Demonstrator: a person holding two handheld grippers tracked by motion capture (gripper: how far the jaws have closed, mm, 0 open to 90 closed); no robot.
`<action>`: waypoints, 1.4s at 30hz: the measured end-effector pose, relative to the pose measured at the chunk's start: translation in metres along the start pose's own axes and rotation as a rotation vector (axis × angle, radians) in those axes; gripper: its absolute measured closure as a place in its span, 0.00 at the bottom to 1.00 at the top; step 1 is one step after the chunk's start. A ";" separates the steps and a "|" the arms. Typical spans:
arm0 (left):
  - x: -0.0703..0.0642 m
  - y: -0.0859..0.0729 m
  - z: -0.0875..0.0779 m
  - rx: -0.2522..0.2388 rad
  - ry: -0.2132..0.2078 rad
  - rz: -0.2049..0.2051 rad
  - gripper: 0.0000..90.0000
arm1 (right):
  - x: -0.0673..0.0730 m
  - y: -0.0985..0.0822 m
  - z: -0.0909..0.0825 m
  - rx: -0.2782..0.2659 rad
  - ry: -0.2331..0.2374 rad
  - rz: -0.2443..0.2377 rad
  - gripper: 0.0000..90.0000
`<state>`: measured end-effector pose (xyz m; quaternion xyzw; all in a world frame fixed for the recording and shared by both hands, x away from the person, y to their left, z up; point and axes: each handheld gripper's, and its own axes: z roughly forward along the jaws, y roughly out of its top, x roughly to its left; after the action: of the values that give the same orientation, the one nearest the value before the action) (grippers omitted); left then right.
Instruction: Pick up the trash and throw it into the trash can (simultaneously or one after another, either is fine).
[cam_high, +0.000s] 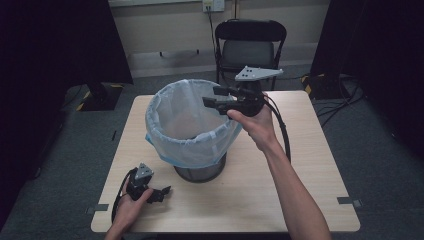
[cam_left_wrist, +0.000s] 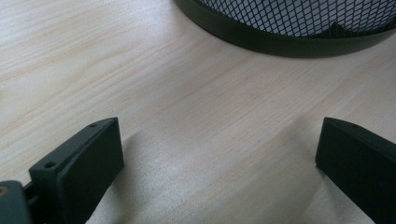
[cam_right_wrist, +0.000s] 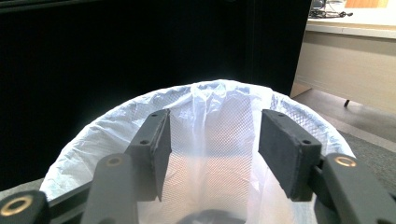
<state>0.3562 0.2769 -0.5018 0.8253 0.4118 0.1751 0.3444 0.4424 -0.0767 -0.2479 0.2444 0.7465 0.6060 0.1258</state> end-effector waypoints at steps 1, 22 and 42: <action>0.000 0.000 0.000 0.001 0.000 0.000 0.00 | 0.000 0.000 0.000 0.000 -0.007 -0.003 0.46; 0.000 0.000 0.000 0.000 0.000 0.000 0.00 | -0.017 -0.003 -0.025 -0.031 -0.149 0.024 0.32; 0.000 0.000 0.000 0.003 0.001 0.002 0.00 | -0.037 -0.028 -0.054 -0.006 -0.301 0.066 0.24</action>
<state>0.3562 0.2770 -0.5016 0.8261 0.4115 0.1753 0.3426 0.4420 -0.1450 -0.2661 0.3566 0.7090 0.5684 0.2170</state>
